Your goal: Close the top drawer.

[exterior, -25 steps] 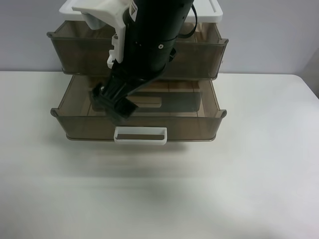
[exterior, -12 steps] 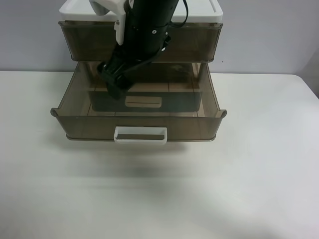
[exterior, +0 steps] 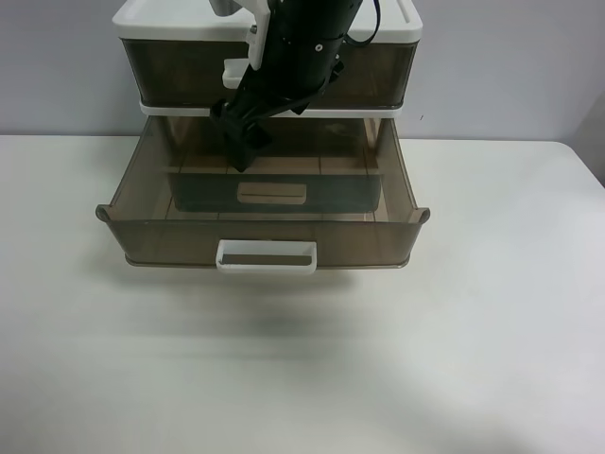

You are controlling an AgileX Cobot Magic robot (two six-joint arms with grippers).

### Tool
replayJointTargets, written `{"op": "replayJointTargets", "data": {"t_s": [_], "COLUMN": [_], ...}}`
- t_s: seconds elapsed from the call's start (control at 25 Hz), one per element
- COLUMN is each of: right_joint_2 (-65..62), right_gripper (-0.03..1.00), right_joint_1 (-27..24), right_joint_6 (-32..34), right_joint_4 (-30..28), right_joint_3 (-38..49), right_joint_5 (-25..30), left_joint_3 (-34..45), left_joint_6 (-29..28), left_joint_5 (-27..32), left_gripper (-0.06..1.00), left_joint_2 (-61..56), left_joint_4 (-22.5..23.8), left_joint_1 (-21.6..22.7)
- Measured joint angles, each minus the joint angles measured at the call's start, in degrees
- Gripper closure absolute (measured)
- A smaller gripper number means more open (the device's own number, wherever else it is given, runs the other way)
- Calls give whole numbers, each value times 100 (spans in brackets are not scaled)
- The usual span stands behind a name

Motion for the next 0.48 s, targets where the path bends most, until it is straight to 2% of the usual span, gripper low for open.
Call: {"op": "replayJointTargets", "data": {"t_s": [0.12,0.24,0.32,0.48], "right_joint_2": [-193,-673,-1113,-1991], "right_gripper": [-3,-3,-3,-3], "right_joint_1": [-11,-11,-11,-11], "right_joint_6": [-122,-143,-91,134], "right_joint_4": [247,470,493,379], "right_joint_3": [0,0,0,44], "right_joint_5": [64,528,910,1065], "left_joint_3": [0,0,0,0], "left_joint_6": [0,0,0,0], "left_joint_5": [0,0,0,0], "left_gripper": [-5,-5,-5,-5], "left_joint_2": [0,0,0,0], "left_joint_4": [0,0,0,0], "left_joint_1": [0,0,0,0]}}
